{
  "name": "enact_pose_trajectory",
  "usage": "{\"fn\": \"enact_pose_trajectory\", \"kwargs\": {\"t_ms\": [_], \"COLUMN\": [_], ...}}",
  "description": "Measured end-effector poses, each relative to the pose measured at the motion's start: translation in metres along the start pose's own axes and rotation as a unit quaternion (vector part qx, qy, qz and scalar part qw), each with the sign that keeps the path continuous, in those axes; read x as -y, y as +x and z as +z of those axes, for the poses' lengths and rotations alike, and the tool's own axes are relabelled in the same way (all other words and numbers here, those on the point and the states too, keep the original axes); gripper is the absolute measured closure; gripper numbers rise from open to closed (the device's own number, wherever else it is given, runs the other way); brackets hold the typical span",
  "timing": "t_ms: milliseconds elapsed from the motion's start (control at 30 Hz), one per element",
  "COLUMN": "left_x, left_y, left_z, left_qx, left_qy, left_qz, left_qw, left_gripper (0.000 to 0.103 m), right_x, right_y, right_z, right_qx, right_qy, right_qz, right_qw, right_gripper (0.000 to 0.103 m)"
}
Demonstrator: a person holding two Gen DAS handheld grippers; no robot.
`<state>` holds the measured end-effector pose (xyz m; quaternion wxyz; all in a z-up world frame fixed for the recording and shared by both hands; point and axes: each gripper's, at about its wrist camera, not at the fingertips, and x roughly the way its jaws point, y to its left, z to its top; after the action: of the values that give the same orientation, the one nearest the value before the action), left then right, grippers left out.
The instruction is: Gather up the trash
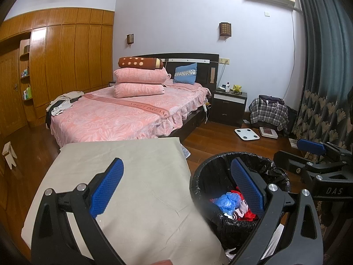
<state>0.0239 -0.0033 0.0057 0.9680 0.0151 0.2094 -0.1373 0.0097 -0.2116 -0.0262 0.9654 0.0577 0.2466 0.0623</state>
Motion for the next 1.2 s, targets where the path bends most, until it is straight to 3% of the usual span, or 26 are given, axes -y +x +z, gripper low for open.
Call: {"fn": "enact_pose_trajectory", "kwargs": {"t_ms": [1200], "left_x": [-0.0005], "left_y": [0.0010], "left_z": [0.0014], "left_qx": [-0.002], "left_qy": [0.000], "left_qz": [0.001], "left_qw": [1.0000], "left_gripper": [0.008], "right_x": [-0.0023], "right_y": [0.0003], "right_z": [-0.0006], "right_qx": [0.000], "right_qy": [-0.002], "right_qz": [0.000], "right_qw": [1.000], "right_gripper": [0.006]}}
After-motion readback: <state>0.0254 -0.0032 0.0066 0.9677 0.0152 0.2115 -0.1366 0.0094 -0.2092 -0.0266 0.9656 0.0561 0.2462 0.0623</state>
